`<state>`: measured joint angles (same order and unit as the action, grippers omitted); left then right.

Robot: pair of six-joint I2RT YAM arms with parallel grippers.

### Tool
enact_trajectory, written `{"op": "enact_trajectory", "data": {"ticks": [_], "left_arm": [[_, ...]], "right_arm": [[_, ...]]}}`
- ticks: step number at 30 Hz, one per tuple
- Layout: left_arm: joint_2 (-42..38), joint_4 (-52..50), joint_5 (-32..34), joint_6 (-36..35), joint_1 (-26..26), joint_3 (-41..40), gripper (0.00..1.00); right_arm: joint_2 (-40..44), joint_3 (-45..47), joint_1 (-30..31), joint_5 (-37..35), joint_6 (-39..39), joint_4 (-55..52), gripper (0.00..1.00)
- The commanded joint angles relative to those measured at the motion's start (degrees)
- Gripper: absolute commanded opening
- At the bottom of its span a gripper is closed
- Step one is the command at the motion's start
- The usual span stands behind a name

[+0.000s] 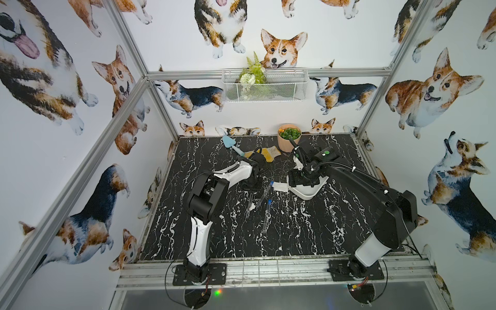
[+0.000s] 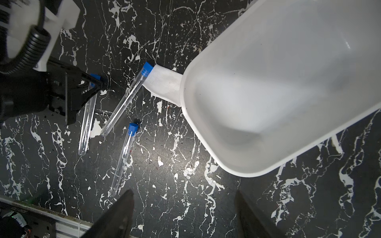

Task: Wipe the exteriors of test tubes
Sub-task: Pick up the test tube at the center of the board.

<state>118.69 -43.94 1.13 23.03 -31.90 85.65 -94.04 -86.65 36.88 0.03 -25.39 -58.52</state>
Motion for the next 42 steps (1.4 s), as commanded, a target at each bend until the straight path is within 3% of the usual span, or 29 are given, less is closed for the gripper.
{"op": "enact_trajectory", "data": {"ticks": [1,9,11,12,13,18,20,23,26,27,31,34,38,42], "left_arm": [[-0.8,-1.9,0.9,-0.6,0.1,0.8,0.11],[-5.6,-6.1,0.5,-0.4,0.9,5.4,0.10],[-7.2,-7.4,-0.3,0.1,1.2,7.2,0.10],[-8.1,-7.8,-0.9,0.4,1.4,7.9,0.10],[-9.0,-8.2,-1.5,0.7,1.5,8.8,0.10],[-13.4,-8.5,-5.9,4.0,2.7,10.2,0.10],[-15.1,-7.5,-8.2,5.8,3.5,9.9,0.10],[-16.9,-6.3,-11.0,8.3,4.9,9.9,0.11],[-18.0,-5.5,-12.5,9.5,6.1,10.3,0.11],[-18.3,-5.4,-13.2,9.8,6.4,10.6,0.11],[-18.3,-4.8,-16.7,11.1,8.1,11.1,0.11],[-18.6,-4.0,-18.2,11.8,9.2,11.4,0.11],[-19.0,-2.2,-21.4,13.4,10.9,11.4,0.11],[-19.5,2.2,-26.4,17.1,12.6,10.5,0.11]], "right_arm": [[0.8,0.1,0.2,0.4,-0.5,1.6,0.78],[4.2,0.3,0.9,-0.3,0.8,4.5,0.79],[7.1,0.6,1.5,-2.4,1.6,5.9,0.84],[9.3,1.4,1.9,-3.6,2.1,7.7,0.91],[11.8,3.2,2.0,-3.8,2.5,10.9,1.00],[24.9,19.0,2.0,-3.5,3.9,39.3,1.00],[26.4,21.4,2.0,-4.7,4.1,45.9,1.00],[20.0,9.6,2.0,-9.4,4.0,31.1,1.00],[12.6,-6.8,2.1,-9.5,5.0,12.2,1.00],[11.7,-9.2,2.3,-10.0,5.2,10.3,1.00],[13.0,-2.6,2.6,-12.9,9.6,20.1,1.00],[8.5,-6.8,2.5,-12.5,6.9,15.0,1.00],[1.3,-18.7,2.4,-0.2,2.2,3.6,1.00],[4.1,-12.3,4.1,8.2,-0.8,11.0,0.97]]}}
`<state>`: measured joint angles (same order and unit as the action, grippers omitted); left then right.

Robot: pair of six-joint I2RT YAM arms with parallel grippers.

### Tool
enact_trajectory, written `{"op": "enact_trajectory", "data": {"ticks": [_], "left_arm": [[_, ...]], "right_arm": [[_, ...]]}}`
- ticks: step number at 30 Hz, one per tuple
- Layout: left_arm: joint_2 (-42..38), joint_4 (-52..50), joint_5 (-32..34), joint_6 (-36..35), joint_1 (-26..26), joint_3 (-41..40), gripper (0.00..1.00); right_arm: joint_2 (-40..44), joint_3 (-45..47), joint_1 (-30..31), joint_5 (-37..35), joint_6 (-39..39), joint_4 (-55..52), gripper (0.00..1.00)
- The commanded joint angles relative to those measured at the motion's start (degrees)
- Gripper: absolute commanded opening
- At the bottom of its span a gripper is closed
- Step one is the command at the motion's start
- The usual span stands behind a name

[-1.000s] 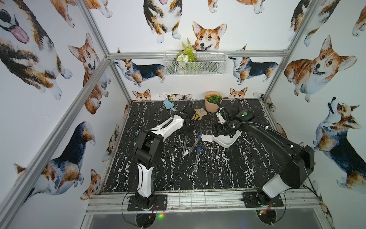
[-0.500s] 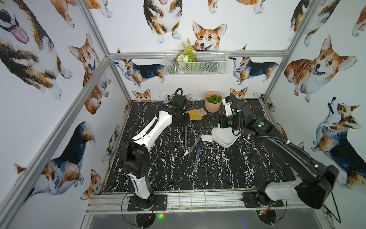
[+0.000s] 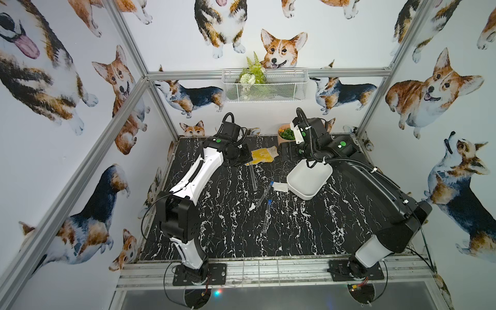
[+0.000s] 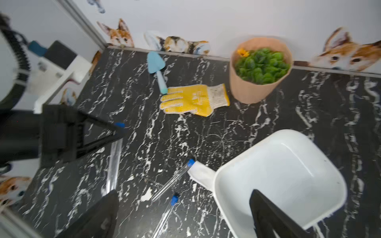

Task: Wipe the exteriors of test tubes
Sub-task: Pick up the test tube at the center of the board.

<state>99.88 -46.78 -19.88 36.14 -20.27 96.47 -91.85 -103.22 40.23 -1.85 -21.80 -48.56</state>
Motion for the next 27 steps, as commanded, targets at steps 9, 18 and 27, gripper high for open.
{"op": "enact_trajectory", "data": {"ticks": [9,18,27], "left_arm": [[-1.2,11.3,-13.5,8.0,1.3,0.0,0.12],[-1.7,11.7,-17.8,7.4,1.3,0.1,0.12],[-3.1,14.9,-18.4,8.5,1.3,-1.9,0.12]], "right_arm": [[-0.3,12.4,0.9,29.3,-14.8,15.2,0.60],[-4.5,14.0,0.9,36.2,-21.4,26.0,0.57],[-4.3,16.0,1.0,37.4,-22.7,26.9,0.41]]}}
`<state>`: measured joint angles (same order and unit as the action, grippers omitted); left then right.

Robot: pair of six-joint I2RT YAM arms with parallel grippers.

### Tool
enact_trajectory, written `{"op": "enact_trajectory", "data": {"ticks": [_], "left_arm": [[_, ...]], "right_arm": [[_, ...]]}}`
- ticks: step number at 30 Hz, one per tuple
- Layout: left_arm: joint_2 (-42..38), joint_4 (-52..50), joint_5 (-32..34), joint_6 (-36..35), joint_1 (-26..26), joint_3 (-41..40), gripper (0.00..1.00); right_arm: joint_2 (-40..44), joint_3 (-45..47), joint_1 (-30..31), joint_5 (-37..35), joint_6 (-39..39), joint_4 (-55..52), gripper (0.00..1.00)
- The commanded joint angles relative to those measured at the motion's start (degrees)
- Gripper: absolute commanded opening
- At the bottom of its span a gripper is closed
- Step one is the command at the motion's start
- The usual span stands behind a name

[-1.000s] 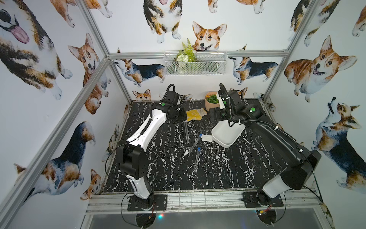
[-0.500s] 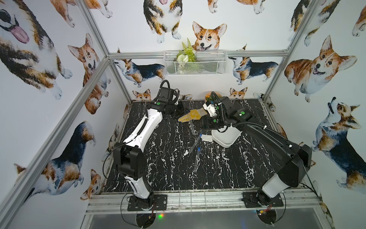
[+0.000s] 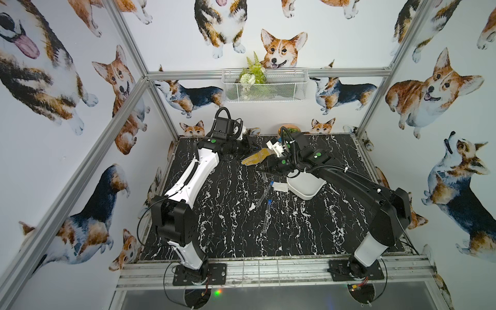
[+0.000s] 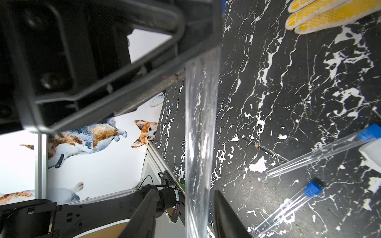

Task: Wipe the exteriors of test tubes
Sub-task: Pick up the test tube at the center of the board.

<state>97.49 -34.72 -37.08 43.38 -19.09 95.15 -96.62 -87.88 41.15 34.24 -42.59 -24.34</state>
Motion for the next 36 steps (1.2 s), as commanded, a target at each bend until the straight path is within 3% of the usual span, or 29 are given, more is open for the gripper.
{"op": "enact_trajectory", "data": {"ticks": [1,9,13,24,30,33,36], "left_arm": [[-0.7,3.0,-1.2,1.2,0.1,-0.7,0.12],[-0.9,4.4,-0.9,1.8,0.1,-1.4,0.13],[-1.0,4.3,-0.8,1.9,0.1,-1.7,0.13],[-1.6,4.5,-0.8,1.7,0.1,-2.7,0.19],[-1.6,5.0,-1.0,1.7,0.1,-3.0,0.45],[-1.4,5.7,-1.2,2.3,0.1,-3.2,0.52],[-1.1,6.6,-1.7,3.0,0.1,-3.5,0.53]], "right_arm": [[0.5,0.9,0.0,1.4,-2.0,2.8,0.40],[0.7,2.6,0.0,2.4,-3.5,3.5,0.29],[0.5,2.7,0.0,3.0,-3.7,3.8,0.17],[0.5,2.7,0.0,3.6,-4.1,4.0,0.12],[0.6,2.6,0.0,5.3,-4.1,4.6,0.12],[0.5,2.5,0.0,6.8,-3.9,5.0,0.11],[0.5,2.5,0.0,7.7,-3.8,5.1,0.10]]}}
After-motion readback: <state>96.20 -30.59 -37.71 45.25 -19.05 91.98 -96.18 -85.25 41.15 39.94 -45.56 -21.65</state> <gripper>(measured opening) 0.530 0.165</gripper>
